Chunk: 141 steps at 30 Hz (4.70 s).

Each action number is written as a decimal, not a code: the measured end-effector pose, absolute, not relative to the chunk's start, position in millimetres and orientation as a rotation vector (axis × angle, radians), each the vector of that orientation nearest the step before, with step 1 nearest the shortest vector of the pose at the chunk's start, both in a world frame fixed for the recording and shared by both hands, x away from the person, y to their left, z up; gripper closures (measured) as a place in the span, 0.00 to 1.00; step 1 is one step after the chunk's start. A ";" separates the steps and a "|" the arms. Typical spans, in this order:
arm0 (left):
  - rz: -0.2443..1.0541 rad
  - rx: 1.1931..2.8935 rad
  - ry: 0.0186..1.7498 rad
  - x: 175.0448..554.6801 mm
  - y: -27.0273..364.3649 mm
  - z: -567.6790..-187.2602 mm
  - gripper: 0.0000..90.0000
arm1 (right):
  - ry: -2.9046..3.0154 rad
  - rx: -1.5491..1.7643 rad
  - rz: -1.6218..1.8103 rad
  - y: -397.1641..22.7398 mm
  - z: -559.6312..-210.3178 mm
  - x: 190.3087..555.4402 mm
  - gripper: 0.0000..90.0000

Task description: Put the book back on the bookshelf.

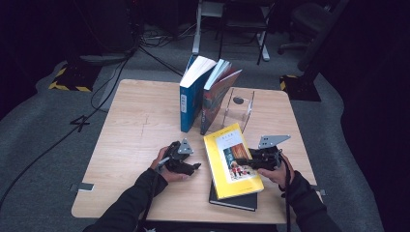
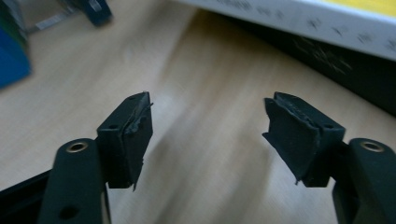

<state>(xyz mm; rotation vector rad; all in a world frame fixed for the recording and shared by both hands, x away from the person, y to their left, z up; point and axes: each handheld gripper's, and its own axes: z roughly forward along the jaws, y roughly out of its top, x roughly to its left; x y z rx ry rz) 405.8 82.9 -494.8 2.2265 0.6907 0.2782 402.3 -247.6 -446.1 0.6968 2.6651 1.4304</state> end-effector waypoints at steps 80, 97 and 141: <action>0.305 1.910 0.267 391.9 60.4 -369.9 0.88 | 2.214 0.302 1.549 -257.6 -403.0 341.3 0.97; 0.274 2.004 0.288 363.9 62.9 -405.4 0.63 | 2.234 0.272 1.549 -268.5 -409.7 328.2 0.97; 0.280 1.921 0.261 348.4 13.1 -394.6 0.49 | 2.241 0.296 1.480 -278.2 -412.2 322.6 0.86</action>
